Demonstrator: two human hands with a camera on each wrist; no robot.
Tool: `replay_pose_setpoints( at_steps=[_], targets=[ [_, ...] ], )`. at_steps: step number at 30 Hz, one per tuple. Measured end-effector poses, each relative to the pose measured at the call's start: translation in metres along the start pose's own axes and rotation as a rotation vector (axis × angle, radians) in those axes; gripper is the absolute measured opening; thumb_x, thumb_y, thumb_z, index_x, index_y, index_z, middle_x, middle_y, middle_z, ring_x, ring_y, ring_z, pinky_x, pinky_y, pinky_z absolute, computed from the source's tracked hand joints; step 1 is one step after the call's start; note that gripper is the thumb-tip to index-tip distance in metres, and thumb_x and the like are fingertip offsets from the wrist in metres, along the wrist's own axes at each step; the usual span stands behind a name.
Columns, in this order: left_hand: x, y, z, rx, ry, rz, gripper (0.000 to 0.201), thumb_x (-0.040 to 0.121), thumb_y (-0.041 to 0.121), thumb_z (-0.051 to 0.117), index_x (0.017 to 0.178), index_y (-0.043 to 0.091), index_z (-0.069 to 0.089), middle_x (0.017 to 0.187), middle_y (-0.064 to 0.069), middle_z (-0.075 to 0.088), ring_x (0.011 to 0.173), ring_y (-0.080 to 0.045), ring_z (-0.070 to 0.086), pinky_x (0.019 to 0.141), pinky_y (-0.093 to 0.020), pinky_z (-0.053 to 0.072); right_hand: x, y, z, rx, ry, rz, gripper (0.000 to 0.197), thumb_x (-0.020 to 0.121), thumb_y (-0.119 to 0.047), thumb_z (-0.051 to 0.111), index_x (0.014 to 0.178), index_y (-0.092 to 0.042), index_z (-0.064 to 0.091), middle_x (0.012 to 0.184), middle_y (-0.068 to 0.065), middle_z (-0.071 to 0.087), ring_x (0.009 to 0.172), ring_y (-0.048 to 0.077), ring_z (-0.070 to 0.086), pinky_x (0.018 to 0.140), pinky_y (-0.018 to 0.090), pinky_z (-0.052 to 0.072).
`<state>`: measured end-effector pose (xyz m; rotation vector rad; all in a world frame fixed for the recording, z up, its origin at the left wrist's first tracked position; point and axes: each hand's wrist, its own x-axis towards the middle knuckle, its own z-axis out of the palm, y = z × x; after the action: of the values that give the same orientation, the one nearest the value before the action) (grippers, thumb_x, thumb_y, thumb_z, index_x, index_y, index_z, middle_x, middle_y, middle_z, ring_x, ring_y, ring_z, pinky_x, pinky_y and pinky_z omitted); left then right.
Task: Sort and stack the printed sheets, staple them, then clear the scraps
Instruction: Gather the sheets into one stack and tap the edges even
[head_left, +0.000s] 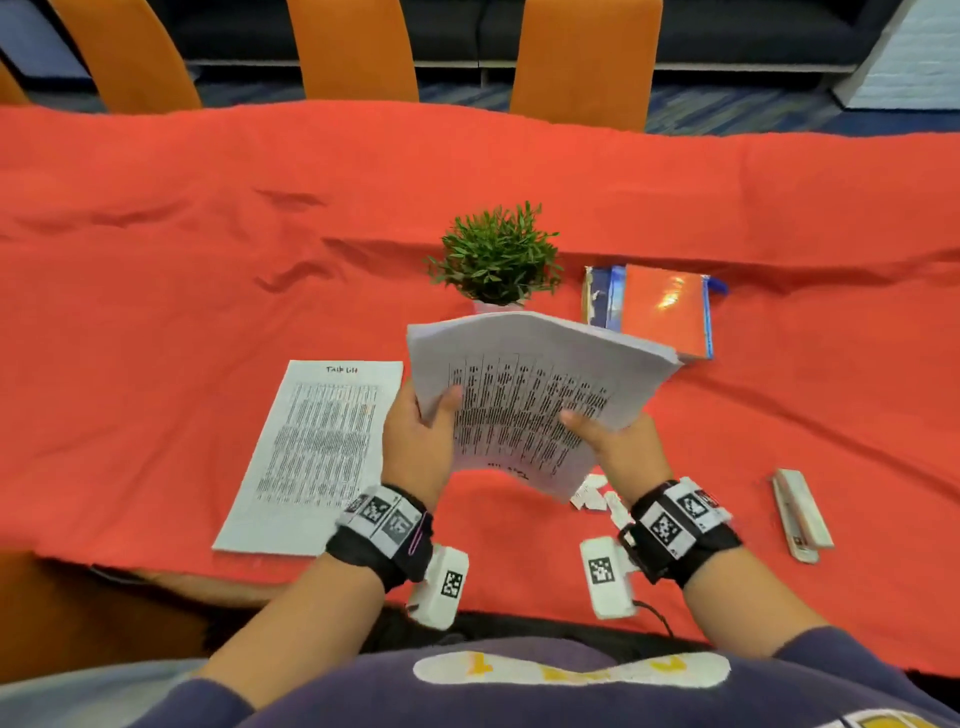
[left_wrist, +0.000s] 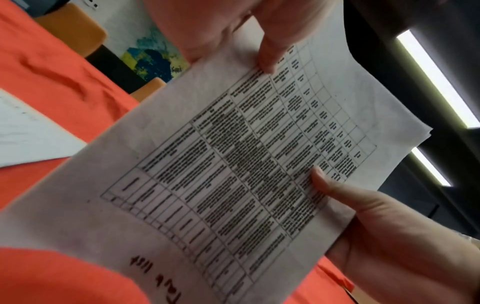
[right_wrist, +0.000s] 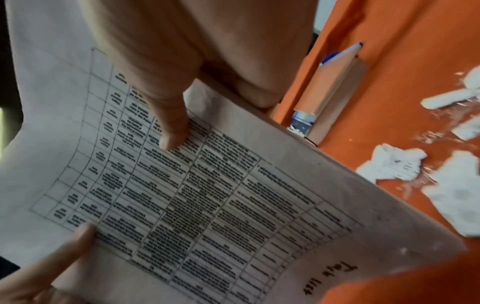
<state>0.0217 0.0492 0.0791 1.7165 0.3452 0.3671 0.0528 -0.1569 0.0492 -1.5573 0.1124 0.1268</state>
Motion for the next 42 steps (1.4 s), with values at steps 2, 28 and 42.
replay_pose_setpoints(
  at_steps=[2, 28, 42],
  targets=[
    [-0.007, -0.018, -0.005, -0.003, 0.002, -0.062, 0.029, 0.092, 0.019, 0.062, 0.120, 0.015, 0.056, 0.104, 0.009, 0.067, 0.090, 0.015, 0.060, 0.085, -0.014, 0.049, -0.005, 0.014, 0.009, -0.033, -0.034, 0.022, 0.024, 0.078, -0.014, 0.077, 0.098, -0.027, 0.071, 0.100, -0.006, 0.075, 0.097, 0.007, 0.070, 0.086, 0.028, 0.054],
    [0.128, -0.129, -0.204, 0.599, -0.074, -0.462, 0.015, 0.091, 0.005, 0.051, 0.105, 0.008, 0.047, 0.088, -0.006, 0.052, 0.073, -0.021, 0.049, 0.055, -0.027, 0.036, 0.040, 0.073, 0.229, -0.345, -0.495, 0.264, 0.032, 0.090, -0.017, 0.065, 0.118, -0.002, 0.065, 0.113, 0.007, 0.068, 0.101, 0.024, 0.065, 0.081, 0.021, 0.055],
    [0.139, -0.205, -0.235, 0.935, -0.097, -0.648, 0.049, 0.085, 0.018, 0.056, 0.133, 0.015, 0.046, 0.137, -0.015, 0.040, 0.128, -0.036, 0.037, 0.104, -0.044, 0.036, 0.047, 0.138, 0.289, -0.746, -0.263, 0.412, 0.057, 0.074, -0.026, 0.075, 0.119, 0.003, 0.056, 0.118, 0.014, 0.063, 0.103, 0.030, 0.063, 0.085, 0.038, 0.055]
  ],
)
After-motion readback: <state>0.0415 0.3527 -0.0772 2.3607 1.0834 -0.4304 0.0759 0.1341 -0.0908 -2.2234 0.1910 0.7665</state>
